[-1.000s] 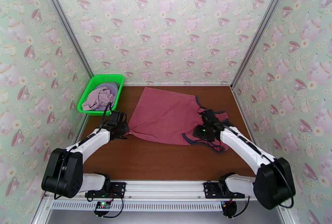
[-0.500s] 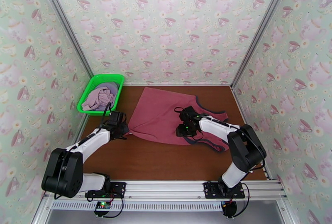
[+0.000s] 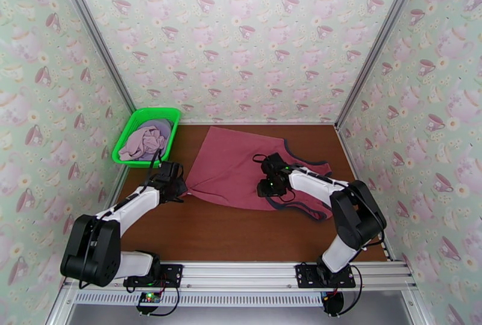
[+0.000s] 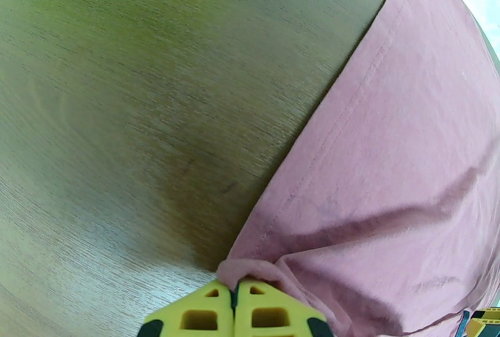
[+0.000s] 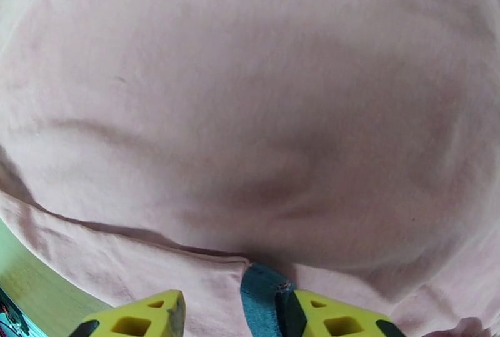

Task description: Fold and stack the mixed laundry pile

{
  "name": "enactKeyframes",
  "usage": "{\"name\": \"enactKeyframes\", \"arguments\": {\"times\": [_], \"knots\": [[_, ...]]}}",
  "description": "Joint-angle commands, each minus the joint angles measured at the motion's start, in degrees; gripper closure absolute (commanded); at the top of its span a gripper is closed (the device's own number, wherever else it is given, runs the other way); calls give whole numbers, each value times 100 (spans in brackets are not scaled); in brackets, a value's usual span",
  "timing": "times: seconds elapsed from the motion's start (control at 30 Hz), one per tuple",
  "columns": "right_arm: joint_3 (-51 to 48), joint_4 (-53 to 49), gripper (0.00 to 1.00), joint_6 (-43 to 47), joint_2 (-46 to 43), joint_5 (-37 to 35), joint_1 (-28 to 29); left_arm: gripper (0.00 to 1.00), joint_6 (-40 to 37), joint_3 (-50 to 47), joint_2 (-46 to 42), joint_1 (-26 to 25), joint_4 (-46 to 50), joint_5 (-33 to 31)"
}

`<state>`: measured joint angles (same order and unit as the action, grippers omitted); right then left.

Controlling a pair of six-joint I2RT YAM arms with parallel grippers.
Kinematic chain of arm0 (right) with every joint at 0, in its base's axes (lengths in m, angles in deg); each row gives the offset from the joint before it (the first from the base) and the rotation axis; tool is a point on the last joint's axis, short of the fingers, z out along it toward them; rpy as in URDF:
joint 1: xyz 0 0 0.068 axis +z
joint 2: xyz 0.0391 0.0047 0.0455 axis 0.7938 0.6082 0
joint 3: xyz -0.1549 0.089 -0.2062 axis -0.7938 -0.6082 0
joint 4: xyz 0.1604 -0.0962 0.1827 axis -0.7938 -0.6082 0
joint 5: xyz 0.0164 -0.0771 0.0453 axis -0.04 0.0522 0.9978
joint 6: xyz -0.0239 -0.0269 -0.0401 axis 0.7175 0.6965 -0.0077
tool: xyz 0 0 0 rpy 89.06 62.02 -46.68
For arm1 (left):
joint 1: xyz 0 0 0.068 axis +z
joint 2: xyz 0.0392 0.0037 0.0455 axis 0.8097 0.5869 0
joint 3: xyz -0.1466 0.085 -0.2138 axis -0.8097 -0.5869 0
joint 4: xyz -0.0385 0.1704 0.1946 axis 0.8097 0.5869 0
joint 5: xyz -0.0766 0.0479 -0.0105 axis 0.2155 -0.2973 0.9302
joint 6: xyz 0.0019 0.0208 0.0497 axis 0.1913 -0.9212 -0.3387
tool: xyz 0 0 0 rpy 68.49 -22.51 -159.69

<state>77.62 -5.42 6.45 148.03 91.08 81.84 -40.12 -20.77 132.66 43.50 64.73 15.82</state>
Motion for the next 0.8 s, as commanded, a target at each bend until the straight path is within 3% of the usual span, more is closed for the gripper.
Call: {"name": "enactKeyframes", "arguments": {"times": [0.0, 0.3, 0.6, 0.77], "knots": [[-124, 140, 53, -49, 59, -60, 14, 100, -51, 104, 55, 34, 43, -84], [-88, 247, 66, -55, 156, -67, 7, 100, -42, 69, 1, 34, 56, -104], [-313, 265, 100, -204, -104, -32, 14, 100, -42, 38, -27, 32, 57, -80], [-928, 226, 100, -573, -1093, -67, 104, 100, -29, 4, -6, 46, 16, -52]]}}
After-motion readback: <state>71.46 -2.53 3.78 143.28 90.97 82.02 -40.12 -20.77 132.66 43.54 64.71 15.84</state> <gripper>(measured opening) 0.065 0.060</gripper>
